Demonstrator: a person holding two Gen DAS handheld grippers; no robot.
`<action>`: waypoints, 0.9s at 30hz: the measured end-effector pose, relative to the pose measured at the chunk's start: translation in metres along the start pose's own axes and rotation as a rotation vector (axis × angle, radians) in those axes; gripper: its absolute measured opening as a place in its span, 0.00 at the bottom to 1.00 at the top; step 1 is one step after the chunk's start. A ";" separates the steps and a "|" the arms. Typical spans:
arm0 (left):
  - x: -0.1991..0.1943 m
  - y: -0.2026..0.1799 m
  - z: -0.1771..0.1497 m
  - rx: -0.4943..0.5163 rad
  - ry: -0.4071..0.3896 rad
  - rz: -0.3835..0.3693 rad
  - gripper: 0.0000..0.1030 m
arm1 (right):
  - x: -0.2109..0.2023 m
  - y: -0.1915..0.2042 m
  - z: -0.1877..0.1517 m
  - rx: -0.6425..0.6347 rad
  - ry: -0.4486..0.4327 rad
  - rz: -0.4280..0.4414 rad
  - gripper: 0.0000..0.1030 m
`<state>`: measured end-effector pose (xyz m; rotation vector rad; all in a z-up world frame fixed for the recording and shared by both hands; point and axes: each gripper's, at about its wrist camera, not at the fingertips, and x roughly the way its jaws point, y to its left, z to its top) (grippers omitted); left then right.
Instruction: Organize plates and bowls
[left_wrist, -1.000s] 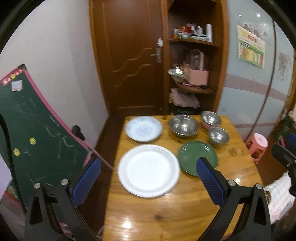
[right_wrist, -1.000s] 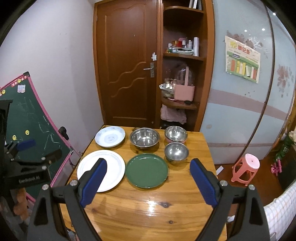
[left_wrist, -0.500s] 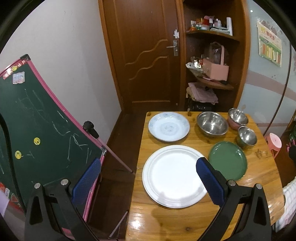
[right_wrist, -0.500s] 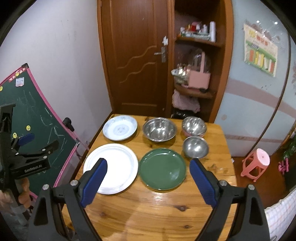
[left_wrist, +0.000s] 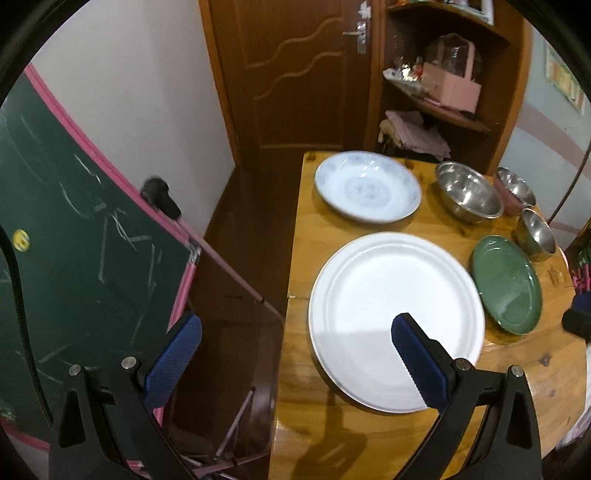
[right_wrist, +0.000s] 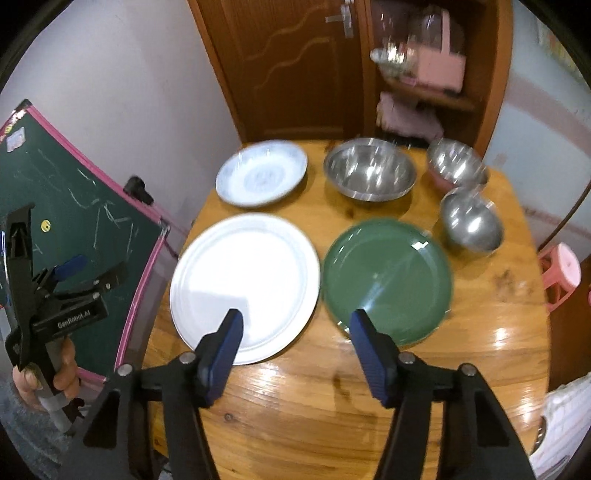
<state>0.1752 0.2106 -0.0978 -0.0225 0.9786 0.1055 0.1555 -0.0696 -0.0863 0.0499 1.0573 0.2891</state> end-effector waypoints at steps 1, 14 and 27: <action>0.007 0.003 0.000 -0.009 0.014 -0.009 0.99 | 0.009 0.000 0.000 0.004 0.018 0.011 0.55; 0.085 0.023 -0.004 -0.054 0.153 -0.095 0.90 | 0.090 -0.014 -0.007 0.106 0.198 0.094 0.49; 0.121 0.018 -0.002 -0.049 0.273 -0.198 0.61 | 0.119 -0.029 -0.014 0.192 0.260 0.117 0.49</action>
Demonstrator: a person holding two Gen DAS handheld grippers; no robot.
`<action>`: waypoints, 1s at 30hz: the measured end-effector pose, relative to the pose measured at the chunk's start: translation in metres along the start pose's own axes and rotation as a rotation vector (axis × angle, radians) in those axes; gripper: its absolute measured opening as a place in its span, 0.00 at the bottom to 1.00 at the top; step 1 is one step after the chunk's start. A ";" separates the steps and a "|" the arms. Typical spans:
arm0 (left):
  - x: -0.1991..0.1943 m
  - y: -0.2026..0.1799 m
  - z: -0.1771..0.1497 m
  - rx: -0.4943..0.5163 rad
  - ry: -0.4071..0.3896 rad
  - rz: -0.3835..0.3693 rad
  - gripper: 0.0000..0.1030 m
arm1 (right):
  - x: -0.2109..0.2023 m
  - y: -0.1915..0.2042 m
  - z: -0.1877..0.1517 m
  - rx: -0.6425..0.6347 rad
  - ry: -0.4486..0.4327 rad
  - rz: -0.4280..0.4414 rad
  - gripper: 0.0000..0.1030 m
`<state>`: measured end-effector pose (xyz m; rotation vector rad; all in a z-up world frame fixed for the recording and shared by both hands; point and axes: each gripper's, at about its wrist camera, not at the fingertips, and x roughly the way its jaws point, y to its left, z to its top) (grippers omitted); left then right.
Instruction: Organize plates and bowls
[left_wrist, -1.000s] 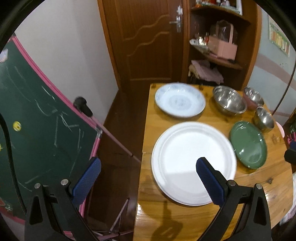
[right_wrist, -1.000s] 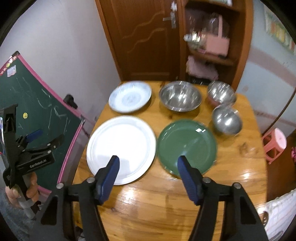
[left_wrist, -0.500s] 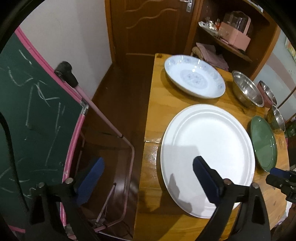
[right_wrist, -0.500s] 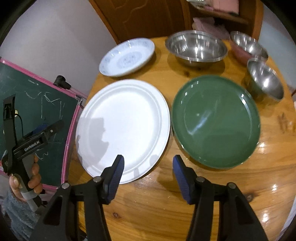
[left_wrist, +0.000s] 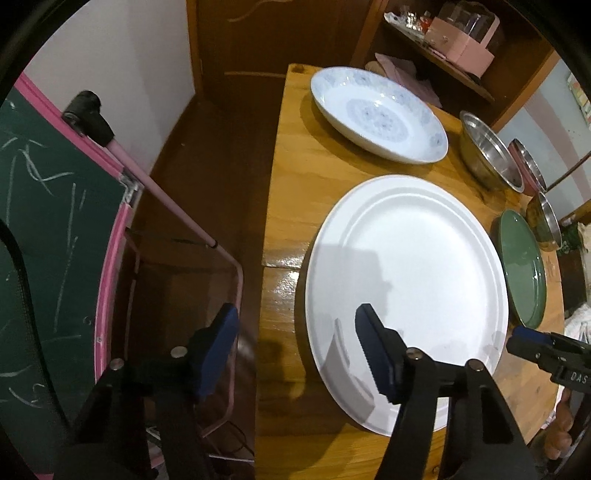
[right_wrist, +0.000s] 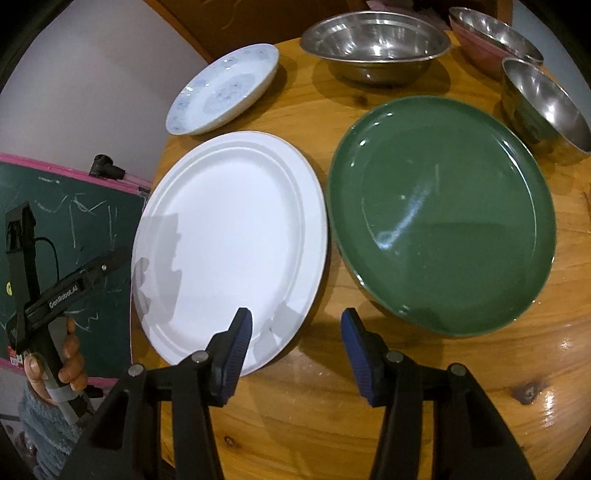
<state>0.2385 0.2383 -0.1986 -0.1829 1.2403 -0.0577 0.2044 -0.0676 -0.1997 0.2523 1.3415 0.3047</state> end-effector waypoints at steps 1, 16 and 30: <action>0.002 0.000 0.001 -0.003 0.008 -0.004 0.59 | 0.002 -0.001 0.002 0.006 0.002 0.004 0.49; 0.025 0.001 0.016 -0.007 0.071 -0.031 0.43 | 0.021 -0.006 0.021 0.030 0.005 0.011 0.42; 0.031 -0.012 0.023 0.011 0.093 -0.026 0.20 | 0.026 -0.005 0.025 -0.006 -0.001 -0.031 0.20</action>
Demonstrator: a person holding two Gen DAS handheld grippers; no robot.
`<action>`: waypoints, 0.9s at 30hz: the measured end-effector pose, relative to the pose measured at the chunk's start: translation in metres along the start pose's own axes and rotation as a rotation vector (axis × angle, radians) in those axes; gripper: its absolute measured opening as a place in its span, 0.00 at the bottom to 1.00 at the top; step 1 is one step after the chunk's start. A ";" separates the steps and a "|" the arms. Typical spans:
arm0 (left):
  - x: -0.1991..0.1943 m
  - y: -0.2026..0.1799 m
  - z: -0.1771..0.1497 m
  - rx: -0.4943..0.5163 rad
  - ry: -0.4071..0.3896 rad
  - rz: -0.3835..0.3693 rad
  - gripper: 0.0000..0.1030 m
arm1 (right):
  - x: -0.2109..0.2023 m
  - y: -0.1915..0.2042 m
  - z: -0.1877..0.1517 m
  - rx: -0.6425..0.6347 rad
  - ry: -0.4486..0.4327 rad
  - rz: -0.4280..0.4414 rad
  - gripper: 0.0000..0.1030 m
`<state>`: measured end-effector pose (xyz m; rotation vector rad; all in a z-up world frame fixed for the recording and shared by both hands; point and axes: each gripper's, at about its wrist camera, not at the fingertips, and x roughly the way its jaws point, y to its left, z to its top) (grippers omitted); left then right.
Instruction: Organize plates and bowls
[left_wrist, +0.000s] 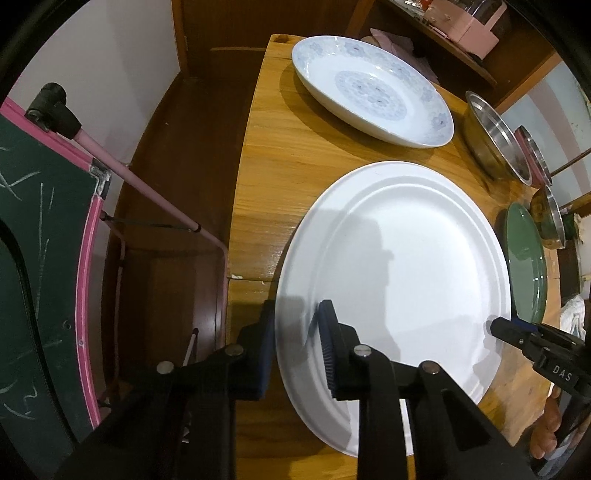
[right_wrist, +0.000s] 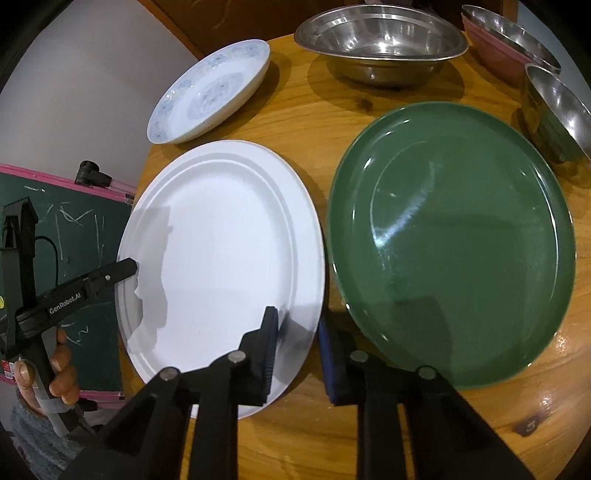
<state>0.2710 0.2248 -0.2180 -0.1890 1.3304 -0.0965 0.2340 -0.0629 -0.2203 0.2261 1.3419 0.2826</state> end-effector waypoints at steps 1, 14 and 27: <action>-0.001 -0.001 -0.001 0.000 -0.001 0.000 0.20 | 0.000 0.000 0.000 -0.002 -0.002 -0.004 0.20; -0.074 -0.019 -0.034 -0.014 -0.089 0.015 0.19 | -0.038 0.008 -0.014 -0.027 -0.028 0.010 0.20; -0.114 -0.062 -0.136 0.038 -0.129 -0.004 0.19 | -0.102 -0.007 -0.085 -0.091 -0.071 -0.055 0.20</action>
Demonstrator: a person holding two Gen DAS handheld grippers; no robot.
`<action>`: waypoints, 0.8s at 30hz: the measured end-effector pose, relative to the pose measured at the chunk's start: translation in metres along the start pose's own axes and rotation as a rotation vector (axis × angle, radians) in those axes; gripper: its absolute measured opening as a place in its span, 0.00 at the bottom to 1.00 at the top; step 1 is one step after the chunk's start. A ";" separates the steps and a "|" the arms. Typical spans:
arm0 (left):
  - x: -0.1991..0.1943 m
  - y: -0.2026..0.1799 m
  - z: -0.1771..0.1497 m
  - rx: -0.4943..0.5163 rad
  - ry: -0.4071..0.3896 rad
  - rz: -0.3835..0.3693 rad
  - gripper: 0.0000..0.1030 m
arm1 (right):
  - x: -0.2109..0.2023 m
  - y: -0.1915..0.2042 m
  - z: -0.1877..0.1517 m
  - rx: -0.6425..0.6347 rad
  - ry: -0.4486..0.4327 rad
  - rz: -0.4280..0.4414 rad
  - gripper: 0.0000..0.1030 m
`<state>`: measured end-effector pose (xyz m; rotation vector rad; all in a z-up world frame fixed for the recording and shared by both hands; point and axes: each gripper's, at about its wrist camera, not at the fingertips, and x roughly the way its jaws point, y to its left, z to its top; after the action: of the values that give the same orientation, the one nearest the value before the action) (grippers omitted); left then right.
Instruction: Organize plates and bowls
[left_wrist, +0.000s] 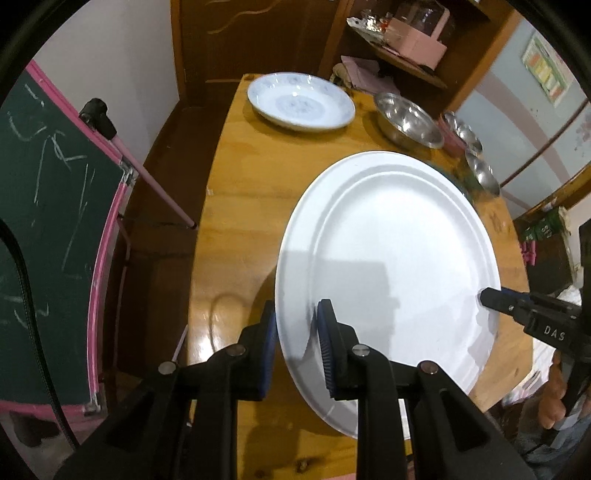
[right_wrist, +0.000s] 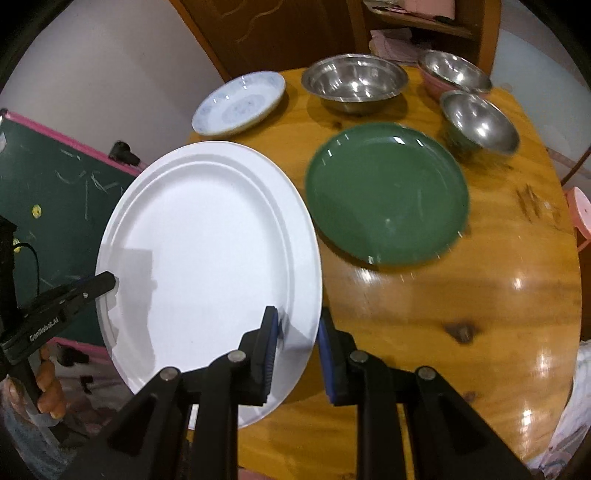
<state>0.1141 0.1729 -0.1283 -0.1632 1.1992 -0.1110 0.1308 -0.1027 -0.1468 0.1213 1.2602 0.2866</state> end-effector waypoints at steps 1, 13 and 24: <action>0.003 -0.003 -0.007 0.001 0.005 0.003 0.19 | 0.002 -0.001 -0.007 -0.003 0.008 -0.010 0.20; 0.057 0.006 -0.061 -0.091 0.104 -0.039 0.19 | 0.032 -0.016 -0.058 -0.005 0.061 -0.058 0.20; 0.076 -0.003 -0.062 -0.073 0.123 -0.002 0.20 | 0.051 -0.025 -0.063 0.021 0.094 -0.072 0.21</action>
<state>0.0837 0.1522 -0.2193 -0.2237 1.3266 -0.0795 0.0889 -0.1160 -0.2192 0.0806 1.3576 0.2190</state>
